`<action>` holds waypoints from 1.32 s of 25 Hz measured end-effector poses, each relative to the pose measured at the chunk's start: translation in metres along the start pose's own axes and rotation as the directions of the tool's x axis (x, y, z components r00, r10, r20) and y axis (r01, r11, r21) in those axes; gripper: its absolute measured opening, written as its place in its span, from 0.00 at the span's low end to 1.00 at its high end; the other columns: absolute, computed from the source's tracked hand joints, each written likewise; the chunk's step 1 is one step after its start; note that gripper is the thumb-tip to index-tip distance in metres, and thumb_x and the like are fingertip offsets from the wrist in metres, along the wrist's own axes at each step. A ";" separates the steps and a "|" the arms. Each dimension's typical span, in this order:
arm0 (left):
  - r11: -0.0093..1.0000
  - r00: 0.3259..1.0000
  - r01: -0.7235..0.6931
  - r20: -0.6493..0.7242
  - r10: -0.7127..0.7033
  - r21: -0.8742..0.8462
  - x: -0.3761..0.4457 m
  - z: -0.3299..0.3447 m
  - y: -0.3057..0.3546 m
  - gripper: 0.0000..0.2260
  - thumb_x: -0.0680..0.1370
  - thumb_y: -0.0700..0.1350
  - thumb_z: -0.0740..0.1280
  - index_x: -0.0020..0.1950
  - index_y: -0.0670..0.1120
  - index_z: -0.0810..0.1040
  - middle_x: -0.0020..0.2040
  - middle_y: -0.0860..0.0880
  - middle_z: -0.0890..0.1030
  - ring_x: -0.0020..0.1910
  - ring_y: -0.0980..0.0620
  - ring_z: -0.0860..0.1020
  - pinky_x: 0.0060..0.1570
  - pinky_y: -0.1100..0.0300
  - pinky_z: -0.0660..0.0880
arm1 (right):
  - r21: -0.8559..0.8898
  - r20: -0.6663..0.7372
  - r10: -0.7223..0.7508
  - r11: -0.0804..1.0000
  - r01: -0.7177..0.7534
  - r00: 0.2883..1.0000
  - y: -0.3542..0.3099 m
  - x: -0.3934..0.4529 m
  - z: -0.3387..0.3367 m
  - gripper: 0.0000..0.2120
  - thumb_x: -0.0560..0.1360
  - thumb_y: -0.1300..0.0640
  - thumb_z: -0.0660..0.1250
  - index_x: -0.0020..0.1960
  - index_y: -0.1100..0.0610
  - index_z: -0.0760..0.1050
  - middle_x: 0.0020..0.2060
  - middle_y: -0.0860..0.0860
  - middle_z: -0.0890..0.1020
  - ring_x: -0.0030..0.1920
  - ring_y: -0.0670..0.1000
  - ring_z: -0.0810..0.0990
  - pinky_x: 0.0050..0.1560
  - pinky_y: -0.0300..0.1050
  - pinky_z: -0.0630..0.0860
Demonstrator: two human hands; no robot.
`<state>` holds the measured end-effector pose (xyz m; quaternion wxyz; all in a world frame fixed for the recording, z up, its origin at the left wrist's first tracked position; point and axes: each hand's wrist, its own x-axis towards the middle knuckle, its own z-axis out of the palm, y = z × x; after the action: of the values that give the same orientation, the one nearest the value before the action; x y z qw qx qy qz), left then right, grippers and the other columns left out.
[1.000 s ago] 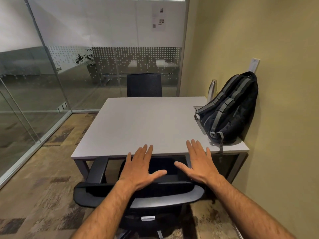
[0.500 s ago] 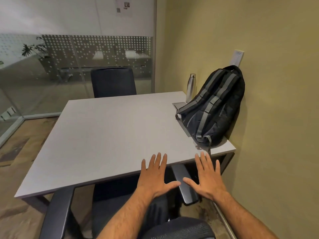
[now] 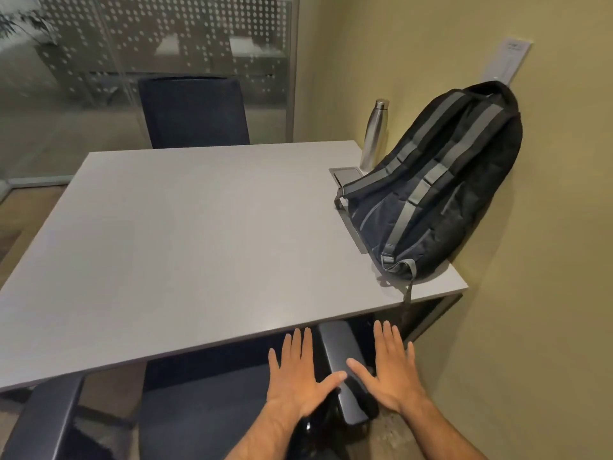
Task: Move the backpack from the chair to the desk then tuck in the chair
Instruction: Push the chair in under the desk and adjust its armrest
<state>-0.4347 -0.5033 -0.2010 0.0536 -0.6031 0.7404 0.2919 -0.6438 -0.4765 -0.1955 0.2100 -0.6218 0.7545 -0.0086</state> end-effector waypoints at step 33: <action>0.404 0.787 0.392 0.074 -0.612 -0.827 0.130 0.150 0.025 0.25 0.83 0.62 0.56 0.56 0.46 0.85 0.55 0.41 0.86 0.58 0.38 0.81 0.57 0.50 0.76 | 0.807 0.280 0.235 0.468 -0.361 0.931 0.028 0.115 0.164 0.19 0.83 0.44 0.63 0.46 0.57 0.85 0.41 0.56 0.88 0.44 0.57 0.86 0.48 0.55 0.81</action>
<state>-0.5332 -0.5384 -0.3714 -0.2308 -0.7839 0.3051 0.4890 -0.6318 -0.5374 -0.3880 0.5317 -0.2980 0.7352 -0.2967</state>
